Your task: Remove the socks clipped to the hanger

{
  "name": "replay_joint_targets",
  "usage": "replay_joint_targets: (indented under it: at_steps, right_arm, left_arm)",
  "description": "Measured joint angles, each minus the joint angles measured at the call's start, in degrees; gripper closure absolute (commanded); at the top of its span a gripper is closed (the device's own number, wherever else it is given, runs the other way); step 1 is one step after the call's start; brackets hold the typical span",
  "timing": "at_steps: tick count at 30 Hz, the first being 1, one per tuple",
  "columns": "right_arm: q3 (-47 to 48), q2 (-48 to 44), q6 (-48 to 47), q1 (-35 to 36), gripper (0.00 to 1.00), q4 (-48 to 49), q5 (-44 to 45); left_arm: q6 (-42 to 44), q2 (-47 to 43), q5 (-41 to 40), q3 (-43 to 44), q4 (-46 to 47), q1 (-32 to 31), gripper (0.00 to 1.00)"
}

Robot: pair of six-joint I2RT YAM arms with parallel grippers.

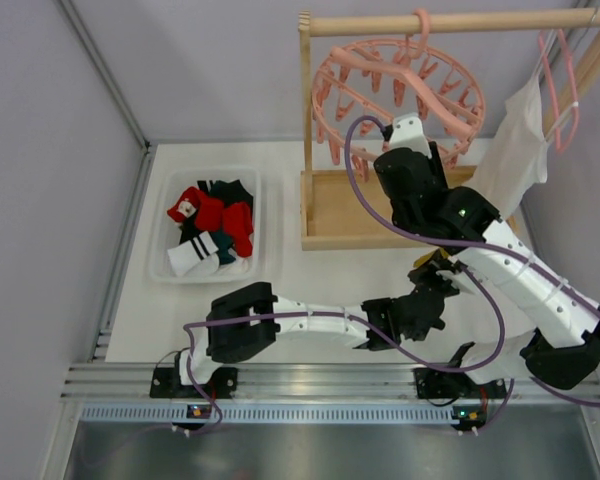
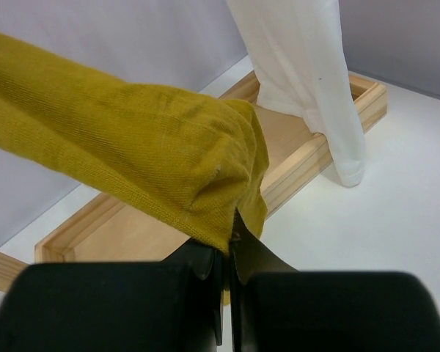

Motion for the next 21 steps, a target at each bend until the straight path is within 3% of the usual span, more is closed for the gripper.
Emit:
replay_joint_targets:
  at_steps: [2, 4, 9, 14, 15, 16, 21]
  right_arm:
    - [-0.4, -0.1, -0.3, -0.1, 0.70, 0.8, 0.0]
    - [-0.4, -0.2, -1.1, -0.1, 0.93, 1.4, 0.0]
    - [-0.4, -0.7, -1.9, -0.1, 0.95, 2.7, 0.0]
    - [-0.5, -1.2, -1.9, -0.1, 0.75, 3.0, -0.3]
    - [-0.8, -1.4, -1.9, -0.1, 0.66, 3.2, -0.5]
    - [-1.2, -1.6, -1.9, -0.1, 0.49, 3.3, -0.8]
    - [-2.7, -3.4, -1.6, -0.1, 0.26, 3.7, -3.0]
  left_arm:
    - [-0.2, 0.0, 0.1, -0.1, 0.0, 0.0, 1.00]
    - [-0.3, 0.0, 0.1, -0.2, 0.0, 0.0, 1.00]
    - [-1.1, 0.0, 0.5, -0.8, 0.0, -0.1, 1.00]
    - [-2.0, -0.1, 0.5, -2.4, 0.0, 0.0, 1.00]
    - [-2.6, -0.4, 0.4, -3.3, 0.0, 0.0, 1.00]
    - [-3.3, -0.9, 0.4, -4.6, -0.2, 0.2, 1.00]
    - [-11.2, -9.0, 1.2, -15.2, -5.7, 2.6, 1.00]
